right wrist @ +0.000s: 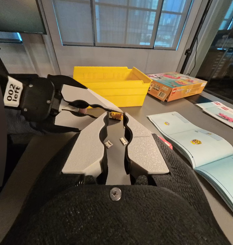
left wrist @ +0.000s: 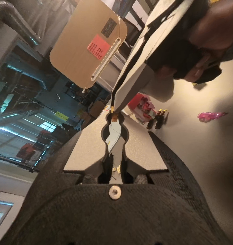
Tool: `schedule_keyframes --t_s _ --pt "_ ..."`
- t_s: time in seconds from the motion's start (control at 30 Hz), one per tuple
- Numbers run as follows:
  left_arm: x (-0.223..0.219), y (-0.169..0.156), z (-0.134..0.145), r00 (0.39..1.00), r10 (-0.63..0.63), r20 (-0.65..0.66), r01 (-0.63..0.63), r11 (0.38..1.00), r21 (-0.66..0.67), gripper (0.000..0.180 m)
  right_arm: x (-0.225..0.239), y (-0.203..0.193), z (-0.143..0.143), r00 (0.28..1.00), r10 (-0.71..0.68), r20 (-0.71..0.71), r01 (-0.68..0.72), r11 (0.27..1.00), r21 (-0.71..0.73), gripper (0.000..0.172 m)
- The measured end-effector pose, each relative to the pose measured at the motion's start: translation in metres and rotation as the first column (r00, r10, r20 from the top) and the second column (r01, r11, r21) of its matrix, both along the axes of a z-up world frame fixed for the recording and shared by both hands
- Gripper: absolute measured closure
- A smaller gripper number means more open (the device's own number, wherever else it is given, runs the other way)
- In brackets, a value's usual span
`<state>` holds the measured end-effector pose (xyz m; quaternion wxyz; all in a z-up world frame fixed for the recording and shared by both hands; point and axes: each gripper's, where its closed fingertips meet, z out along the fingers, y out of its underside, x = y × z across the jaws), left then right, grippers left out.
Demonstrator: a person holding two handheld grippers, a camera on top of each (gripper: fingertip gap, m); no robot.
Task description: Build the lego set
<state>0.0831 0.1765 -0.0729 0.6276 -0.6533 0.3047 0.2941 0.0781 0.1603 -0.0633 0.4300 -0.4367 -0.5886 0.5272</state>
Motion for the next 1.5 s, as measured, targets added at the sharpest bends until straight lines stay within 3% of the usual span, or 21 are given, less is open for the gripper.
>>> schedule_keyframes --t_s 0.17,0.33,0.47,0.67,0.77,1.23,1.5 --pt "-0.001 0.001 -0.004 0.996 0.039 -0.085 -0.039 0.999 0.002 0.172 -0.001 0.002 -0.007 0.998 -0.012 0.06 0.012 1.0 -0.008 0.157" --pt "0.005 -0.001 -0.004 0.999 -0.025 -0.023 0.025 1.0 -0.006 0.17 0.004 0.002 -0.006 0.998 0.012 0.066 -0.014 1.0 0.015 0.158" --pt "0.006 -0.004 -0.001 0.998 -0.05 -0.038 0.051 0.998 0.028 0.149 0.012 0.006 -0.003 0.998 0.042 0.056 -0.042 0.999 -0.008 0.158" --pt "0.02 -0.012 0.006 0.985 -0.085 -0.152 0.105 0.986 0.127 0.172 0.022 -0.011 0.004 0.979 0.201 0.022 -0.197 0.973 -0.123 0.158" --pt "0.022 -0.013 0.003 0.984 -0.105 -0.147 0.122 0.986 0.112 0.172 0.024 -0.011 0.002 0.972 0.234 0.023 -0.227 0.959 -0.167 0.158" --pt "0.011 -0.006 0.001 0.997 -0.04 -0.068 0.046 0.994 0.096 0.173 0.011 -0.004 0.001 0.988 0.15 -0.021 -0.151 0.975 -0.165 0.151" --pt "0.007 -0.006 0.003 0.999 -0.028 -0.044 0.032 0.994 0.101 0.173 0.01 -0.003 0.002 0.991 0.129 -0.034 -0.133 0.98 -0.151 0.156"
